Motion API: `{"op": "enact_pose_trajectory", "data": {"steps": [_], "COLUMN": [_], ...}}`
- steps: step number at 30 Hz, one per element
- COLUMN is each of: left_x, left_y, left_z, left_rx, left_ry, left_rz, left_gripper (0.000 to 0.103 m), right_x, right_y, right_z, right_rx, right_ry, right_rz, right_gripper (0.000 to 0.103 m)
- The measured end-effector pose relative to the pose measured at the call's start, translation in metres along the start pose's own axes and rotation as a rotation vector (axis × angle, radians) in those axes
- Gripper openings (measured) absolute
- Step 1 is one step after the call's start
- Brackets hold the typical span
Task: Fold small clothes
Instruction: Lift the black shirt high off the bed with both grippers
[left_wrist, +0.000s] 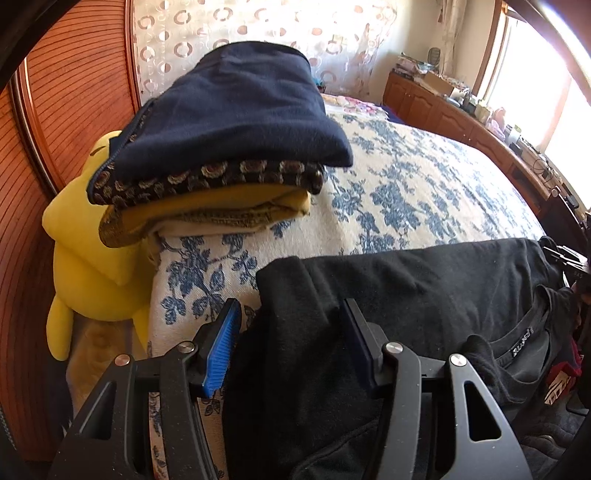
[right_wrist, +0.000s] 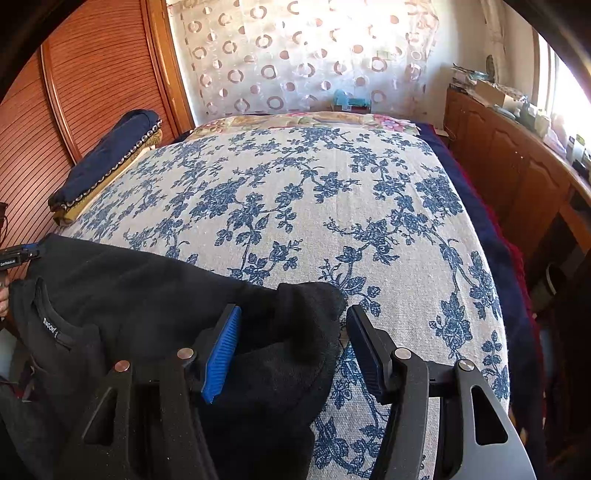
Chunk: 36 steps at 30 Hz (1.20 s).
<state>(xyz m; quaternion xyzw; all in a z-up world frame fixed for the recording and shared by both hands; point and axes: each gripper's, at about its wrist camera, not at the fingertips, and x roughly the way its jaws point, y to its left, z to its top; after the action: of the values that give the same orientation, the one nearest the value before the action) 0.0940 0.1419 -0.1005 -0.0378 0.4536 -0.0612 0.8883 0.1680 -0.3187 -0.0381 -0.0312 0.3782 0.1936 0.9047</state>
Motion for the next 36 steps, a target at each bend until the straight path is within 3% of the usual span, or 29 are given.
{"op": "enact_pose_trajectory", "data": {"steps": [1,2,5,6,8,9,12,15,19,24,28,36], "left_x": [0.001,0.002,0.004,0.004,0.002,-0.002,-0.034,-0.090,-0.149,-0.209,-0.248,-0.280], "left_y": [-0.002,-0.004,-0.009,-0.009,-0.008,-0.010,-0.021,-0.044,-0.060,-0.063,-0.066,-0.063], "left_z": [0.000,0.000,0.002,0.002,0.002,0.001,-0.003,-0.014,-0.027,-0.029,-0.028,-0.006], "left_rx": [0.004,0.009,0.029,0.029,0.012,0.004,-0.013,-0.014,-0.032,-0.020,-0.006,0.021], "left_ry": [0.002,0.009,0.026,0.026,0.018,0.007,-0.124,-0.283,-0.430,-0.550,-0.652,-0.756], "left_rz": [-0.002,-0.011,-0.001,-0.012,-0.054,-0.070,-0.045,-0.074,-0.103,-0.153,-0.152,-0.133], "left_gripper": [0.053,0.049,0.043,0.039,0.016,0.015,0.013,0.013,0.013,0.012,0.012,0.012], "right_x": [0.001,0.001,0.002,0.002,0.002,0.000,-0.021,-0.058,-0.117,-0.179,-0.226,-0.293], "right_y": [0.003,0.006,0.016,0.018,0.021,0.023,0.020,0.023,0.034,0.038,0.035,0.042], "right_z": [0.000,-0.001,-0.002,-0.002,-0.002,-0.002,-0.002,0.000,0.000,-0.001,-0.006,0.002], "right_rx": [-0.012,-0.030,-0.079,-0.083,-0.088,-0.091,-0.050,-0.029,-0.082,-0.100,-0.101,-0.166], "right_ry": [0.001,0.001,0.009,0.015,0.024,0.016,-0.074,-0.154,-0.246,-0.342,-0.431,-0.576], "right_rz": [0.000,0.006,0.025,0.040,0.058,0.058,0.057,0.082,0.076,0.087,0.103,0.088], "right_gripper": [0.056,0.037,0.018,0.017,0.014,0.013,0.011,0.011,0.011,0.010,0.011,0.010]}}
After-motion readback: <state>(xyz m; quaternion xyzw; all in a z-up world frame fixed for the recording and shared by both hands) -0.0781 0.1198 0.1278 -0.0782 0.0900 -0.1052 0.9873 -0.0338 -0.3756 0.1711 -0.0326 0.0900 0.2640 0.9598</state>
